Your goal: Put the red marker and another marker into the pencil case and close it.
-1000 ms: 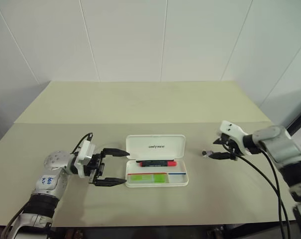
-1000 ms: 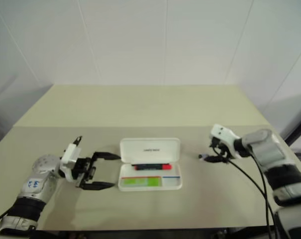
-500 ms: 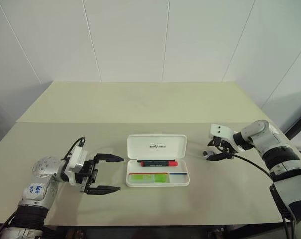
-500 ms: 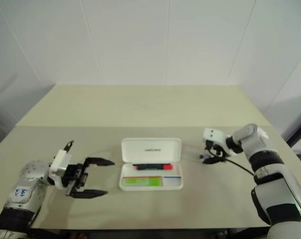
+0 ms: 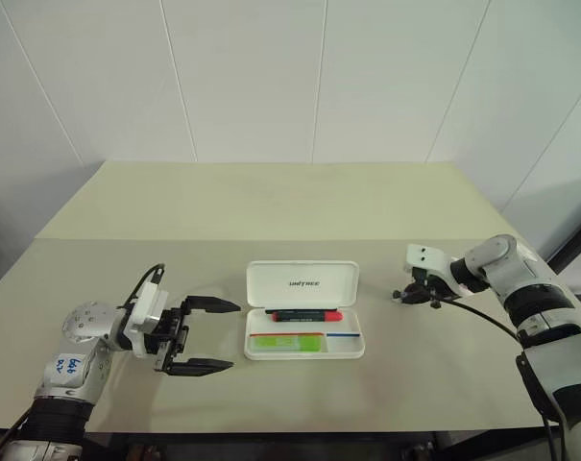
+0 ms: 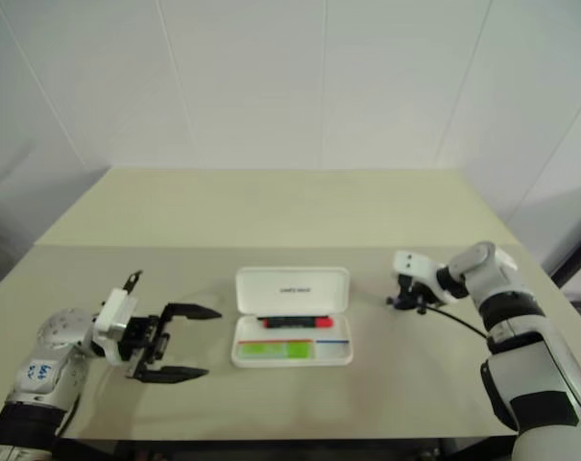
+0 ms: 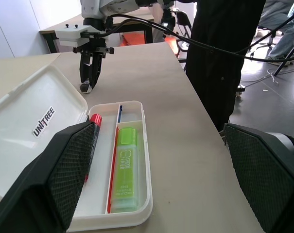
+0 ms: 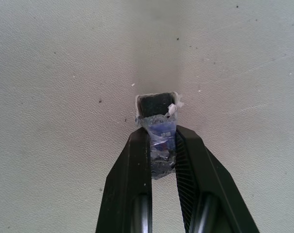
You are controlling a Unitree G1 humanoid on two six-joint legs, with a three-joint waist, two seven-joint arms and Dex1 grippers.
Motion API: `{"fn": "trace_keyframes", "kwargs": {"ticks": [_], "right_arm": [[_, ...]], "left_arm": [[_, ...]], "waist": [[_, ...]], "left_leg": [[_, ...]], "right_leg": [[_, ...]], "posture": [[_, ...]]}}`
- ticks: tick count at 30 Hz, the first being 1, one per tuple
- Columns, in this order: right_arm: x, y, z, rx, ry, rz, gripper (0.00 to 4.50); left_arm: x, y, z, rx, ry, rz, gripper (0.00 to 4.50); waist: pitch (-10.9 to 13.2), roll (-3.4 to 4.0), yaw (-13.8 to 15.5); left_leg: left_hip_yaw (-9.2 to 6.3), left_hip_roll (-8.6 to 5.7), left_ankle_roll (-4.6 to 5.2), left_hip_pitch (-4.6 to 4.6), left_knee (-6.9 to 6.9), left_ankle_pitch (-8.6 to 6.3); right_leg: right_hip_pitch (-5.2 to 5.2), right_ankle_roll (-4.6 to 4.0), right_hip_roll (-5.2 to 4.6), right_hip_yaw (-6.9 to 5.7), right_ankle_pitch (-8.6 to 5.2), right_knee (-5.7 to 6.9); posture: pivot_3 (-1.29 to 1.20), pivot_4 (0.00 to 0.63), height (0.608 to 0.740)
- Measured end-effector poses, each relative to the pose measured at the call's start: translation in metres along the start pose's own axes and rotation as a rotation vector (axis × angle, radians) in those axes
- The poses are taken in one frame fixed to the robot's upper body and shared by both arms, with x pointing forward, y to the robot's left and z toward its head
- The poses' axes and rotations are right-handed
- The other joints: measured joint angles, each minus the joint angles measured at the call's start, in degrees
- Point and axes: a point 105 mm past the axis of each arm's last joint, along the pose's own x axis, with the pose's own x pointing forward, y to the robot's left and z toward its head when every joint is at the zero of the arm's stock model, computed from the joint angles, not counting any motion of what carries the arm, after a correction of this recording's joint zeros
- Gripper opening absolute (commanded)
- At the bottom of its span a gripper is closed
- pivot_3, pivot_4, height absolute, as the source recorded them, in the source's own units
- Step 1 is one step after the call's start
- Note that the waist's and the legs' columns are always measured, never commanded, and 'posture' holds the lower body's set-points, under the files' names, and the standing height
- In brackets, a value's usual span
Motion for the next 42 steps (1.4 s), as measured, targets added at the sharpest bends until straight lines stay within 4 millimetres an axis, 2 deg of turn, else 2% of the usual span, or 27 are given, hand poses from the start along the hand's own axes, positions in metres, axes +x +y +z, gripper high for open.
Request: {"fn": "trace_keyframes", "kwargs": {"ticks": [3,9,14,19,25,30,33,38,42], "right_arm": [[-0.003,0.001,0.005,-0.016,-0.026,-0.028,1.10],[-0.016,0.012,0.037,-0.054,-0.133,-0.075,1.10],[-0.028,0.038,0.059,-0.053,-0.198,-0.074,1.10],[-0.038,0.077,0.078,-0.032,-0.239,-0.038,1.10],[-0.027,0.108,0.091,-0.027,-0.221,0.001,1.10],[0.001,0.137,0.103,-0.070,-0.193,0.111,1.10],[0.006,0.141,0.105,-0.101,-0.164,0.124,1.10],[0.013,0.148,0.096,-0.129,-0.097,0.151,1.10],[0.013,0.144,0.096,-0.151,-0.087,0.141,1.10]], "left_arm": [[0.002,0.004,0.002,0.010,-0.008,0.000,4.50],[0.005,0.012,0.002,0.005,-0.025,0.003,4.50],[0.007,0.014,0.000,-0.004,-0.033,0.005,4.50],[0.007,0.017,-0.003,-0.012,-0.035,0.009,4.50],[0.012,0.018,-0.003,-0.008,-0.041,-0.004,4.50],[0.014,0.018,-0.004,-0.006,-0.043,-0.010,4.50],[0.014,0.018,-0.004,-0.005,-0.043,-0.010,4.50],[0.013,0.016,-0.006,-0.009,-0.041,-0.008,4.50],[0.013,0.014,-0.007,-0.011,-0.040,-0.007,4.50]], "waist": [[0.0,0.02,0.0],[0.0,0.04,-0.1],[0.0,0.04,0.2],[0.0,0.04,0.5],[0.0,0.03,0.5],[0.0,0.03,0.4],[0.0,0.03,0.6],[0.0,0.03,1.2],[0.0,0.03,1.4]], "left_leg": [[0.00,0.00,-0.01,-0.07,-0.03,0.00],[0.00,0.04,-0.02,-0.06,-0.06,-0.02],[-0.02,0.03,-0.02,-0.09,-0.03,-0.02],[-0.04,0.03,-0.02,-0.10,-0.02,-0.02],[-0.03,0.04,-0.02,-0.09,0.00,-0.02],[-0.03,0.04,-0.02,-0.13,-0.02,-0.02],[-0.03,0.04,0.00,-0.15,-0.04,-0.03],[-0.04,0.04,0.02,-0.18,-0.06,-0.05],[-0.04,0.04,0.02,-0.17,-0.04,-0.05]], "right_leg": [[-0.09,0.00,0.00,0.00,-0.01,0.00],[-0.12,-0.01,0.03,0.00,-0.02,0.03],[-0.11,-0.01,0.02,0.00,-0.04,0.02],[-0.10,-0.01,0.02,-0.01,-0.04,0.01],[-0.09,-0.02,0.03,-0.01,-0.03,-0.01],[-0.11,-0.03,0.01,-0.02,-0.04,-0.08],[-0.10,-0.02,0.00,-0.03,-0.03,-0.16],[-0.11,-0.03,0.00,-0.05,-0.04,-0.22],[-0.10,-0.03,0.01,-0.05,-0.04,-0.21]], "posture": [[0.00,0.150,0.740],[0.00,0.150,0.740],[0.00,0.150,0.740],[0.00,0.150,0.740],[0.00,0.150,0.740],[0.00,0.150,0.740],[0.00,0.150,0.740],[0.00,0.150,0.740],[0.00,0.150,0.740]]}}
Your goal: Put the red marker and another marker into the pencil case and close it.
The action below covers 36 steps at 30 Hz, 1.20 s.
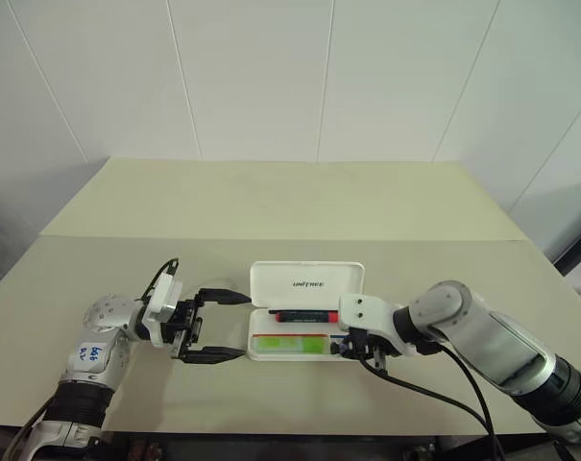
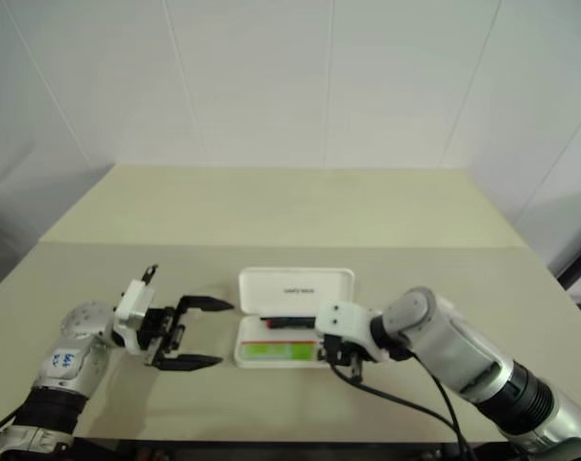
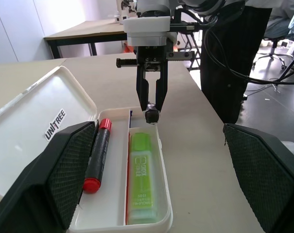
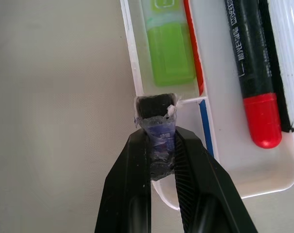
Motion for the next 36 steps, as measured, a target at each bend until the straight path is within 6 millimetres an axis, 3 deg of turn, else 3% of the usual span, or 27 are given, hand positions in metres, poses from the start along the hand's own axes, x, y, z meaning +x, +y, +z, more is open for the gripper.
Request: {"fn": "trace_keyframes", "kwargs": {"ticks": [18,19,26,30,36], "right_arm": [[-0.004,-0.013,-0.002,-0.009,0.016,-0.029,1.10],[-0.004,-0.013,-0.002,-0.009,0.018,-0.029,1.82],[-0.007,-0.011,-0.003,-0.009,0.026,-0.020,4.31],[-0.008,-0.011,-0.002,0.012,0.008,-0.029,4.47],[-0.014,-0.021,0.020,0.055,-0.192,-0.108,4.47]], "left_arm": [[-0.001,-0.005,-0.003,-0.007,0.002,0.003,4.50],[-0.001,-0.005,-0.002,-0.007,0.002,0.003,4.50],[-0.001,-0.005,-0.002,-0.004,0.001,0.002,4.50],[-0.001,-0.004,-0.001,-0.003,0.001,0.003,4.50],[-0.002,-0.001,-0.002,-0.007,0.001,0.010,4.50]], "waist": [[0.0,0.00,0.0],[0.0,0.00,0.0],[0.0,0.00,0.0],[0.0,0.00,0.0],[0.0,0.00,0.0]], "left_leg": [[-0.01,0.02,0.00,-0.01,-0.06,-0.01],[-0.01,0.02,0.00,-0.01,-0.05,-0.01],[-0.01,0.02,0.00,-0.01,-0.06,-0.01],[0.00,0.02,0.00,-0.02,-0.05,-0.01],[-0.02,0.02,0.00,-0.02,-0.09,-0.01]], "right_leg": [[-0.02,-0.02,0.01,-0.02,-0.01,-0.04],[-0.02,-0.02,0.01,-0.02,-0.01,-0.04],[-0.02,-0.03,0.01,-0.02,-0.01,-0.04],[-0.01,-0.03,0.00,-0.02,-0.02,-0.06],[-0.02,-0.03,0.01,-0.03,-0.02,-0.05]], "posture": [[0.00,0.150,0.740],[0.00,0.150,0.740],[0.00,0.150,0.740],[0.00,0.150,0.740],[0.00,0.150,0.740]]}}
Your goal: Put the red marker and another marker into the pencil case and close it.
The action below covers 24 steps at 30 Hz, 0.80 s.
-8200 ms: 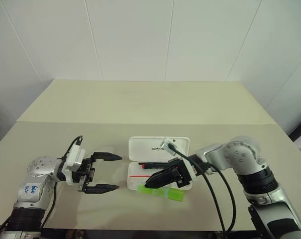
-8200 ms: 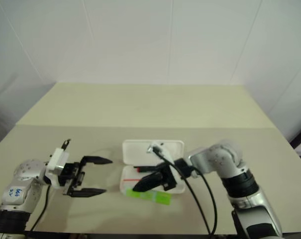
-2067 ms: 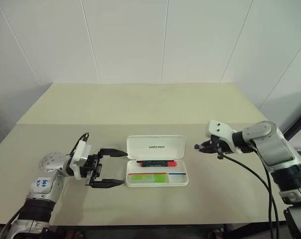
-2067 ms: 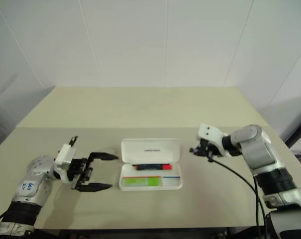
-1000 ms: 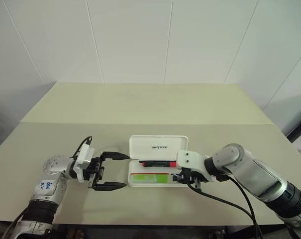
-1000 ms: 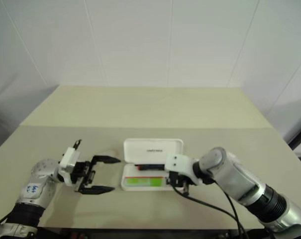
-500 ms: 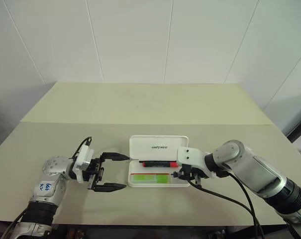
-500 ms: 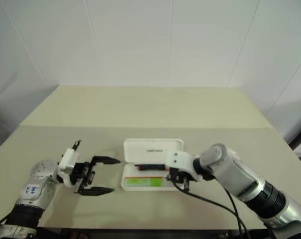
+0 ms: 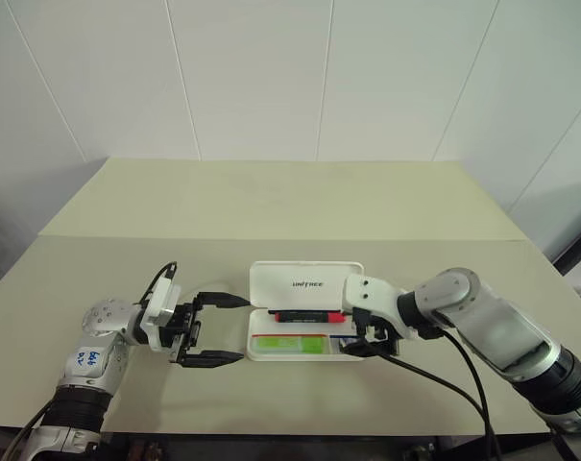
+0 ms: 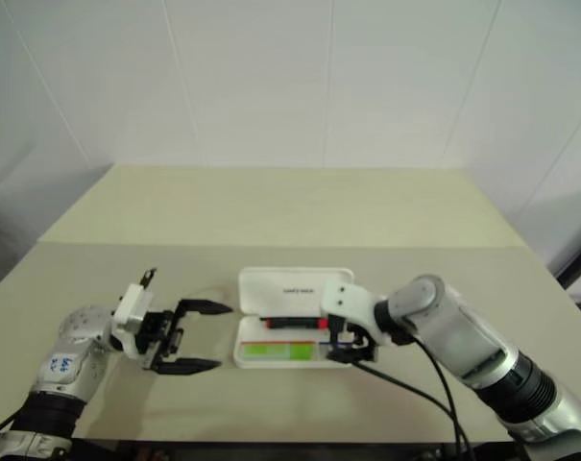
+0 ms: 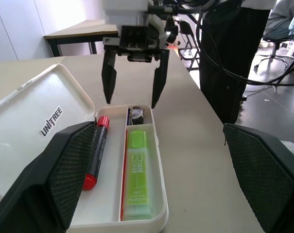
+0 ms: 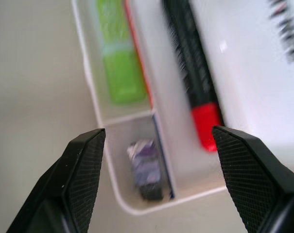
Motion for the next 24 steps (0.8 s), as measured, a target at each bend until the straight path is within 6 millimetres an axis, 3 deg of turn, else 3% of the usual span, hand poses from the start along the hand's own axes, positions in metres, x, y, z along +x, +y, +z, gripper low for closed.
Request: {"fn": "trace_keyframes", "kwargs": {"ticks": [9,14,18,24], "right_arm": [[-0.021,-0.009,0.019,-0.021,-0.299,-0.151,4.47],[-0.044,-0.008,0.026,-0.026,-0.541,-0.252,4.47],[-0.057,-0.007,0.020,-0.038,-0.632,-0.317,4.47],[-0.055,-0.007,-0.005,0.016,-0.667,-0.369,4.47]], "left_arm": [[0.000,0.015,-0.002,-0.014,0.032,0.040,4.50],[0.004,0.032,0.000,0.019,0.035,0.091,4.50],[0.006,0.047,0.000,0.027,0.049,0.147,4.50],[0.004,0.063,-0.006,0.020,0.103,0.218,4.50]], "waist": [[0.0,-0.02,0.1],[0.0,-0.07,0.2],[0.0,-0.06,0.1],[0.0,-0.08,-0.1]], "left_leg": [[-0.03,-0.01,0.01,-0.03,0.01,-0.01],[-0.08,0.01,0.01,-0.02,0.01,-0.01],[-0.05,-0.02,0.01,0.01,0.07,-0.01],[-0.04,-0.01,0.02,0.07,0.05,0.00]], "right_leg": [[0.03,0.02,0.00,-0.04,0.01,-0.02],[0.06,0.02,0.04,-0.07,0.01,-0.02],[0.12,0.06,0.02,-0.04,0.03,0.01],[0.13,0.05,0.05,-0.02,0.03,0.06]], "posture": [[0.00,0.150,0.740],[0.00,0.150,0.740],[0.00,0.150,0.740],[0.00,0.150,0.740]]}}
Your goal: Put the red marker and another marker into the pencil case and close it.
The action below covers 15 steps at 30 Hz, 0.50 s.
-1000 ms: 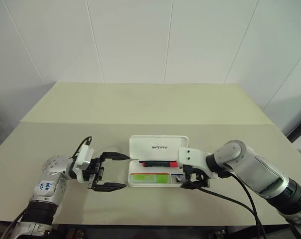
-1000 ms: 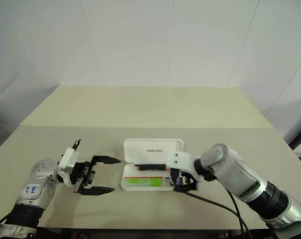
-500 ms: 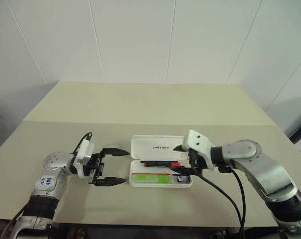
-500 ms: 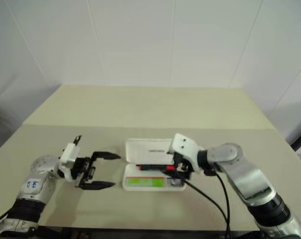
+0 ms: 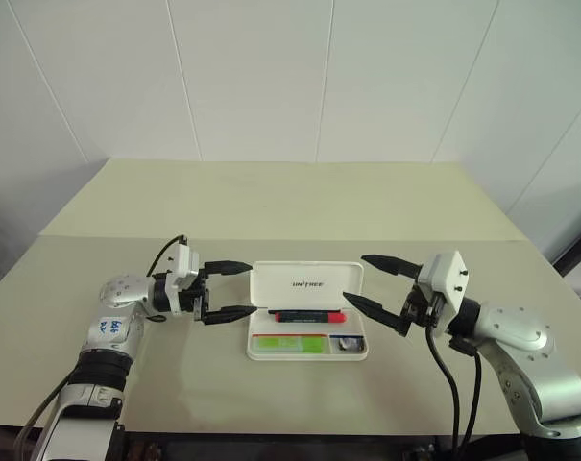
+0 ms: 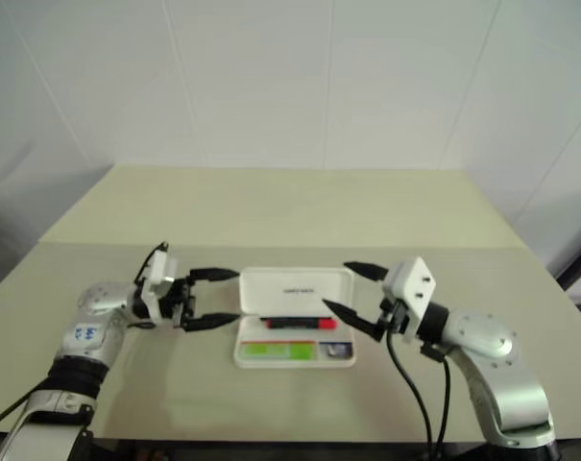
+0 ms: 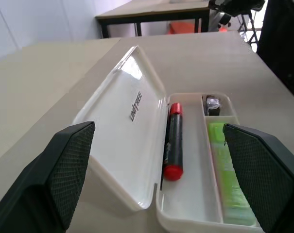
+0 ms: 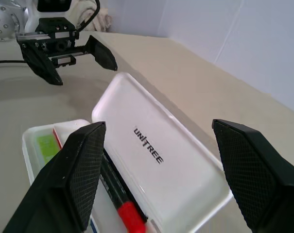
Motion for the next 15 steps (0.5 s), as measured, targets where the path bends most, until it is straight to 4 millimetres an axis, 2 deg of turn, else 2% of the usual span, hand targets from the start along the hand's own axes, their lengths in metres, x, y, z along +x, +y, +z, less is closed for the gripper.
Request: {"fn": "trace_keyframes", "kwargs": {"ticks": [7,10,15], "right_arm": [[-0.027,0.010,-0.023,0.101,0.082,0.147,4.47],[-0.037,0.009,-0.021,0.137,0.070,0.219,4.47],[-0.049,0.003,-0.018,0.167,0.071,0.323,4.47]], "left_arm": [[-0.002,0.001,0.001,-0.023,-0.026,-0.072,4.50],[-0.005,0.002,0.001,-0.026,-0.038,-0.099,4.50],[-0.008,0.015,0.002,-0.035,-0.043,-0.059,4.50]], "waist": [[0.0,-0.01,0.1],[0.0,-0.01,0.1],[0.0,-0.01,0.0]], "left_leg": [[0.01,-0.02,0.00,-0.02,0.04,0.00],[0.01,-0.01,0.01,0.00,0.04,0.00],[0.01,-0.01,0.01,0.00,0.06,0.00]], "right_leg": [[0.03,0.01,-0.02,-0.01,0.00,-0.03],[0.04,0.01,-0.01,-0.01,0.00,-0.02],[0.03,0.03,0.00,0.00,0.02,-0.01]], "posture": [[0.00,0.150,0.740],[0.00,0.150,0.740],[0.00,0.150,0.740]]}}
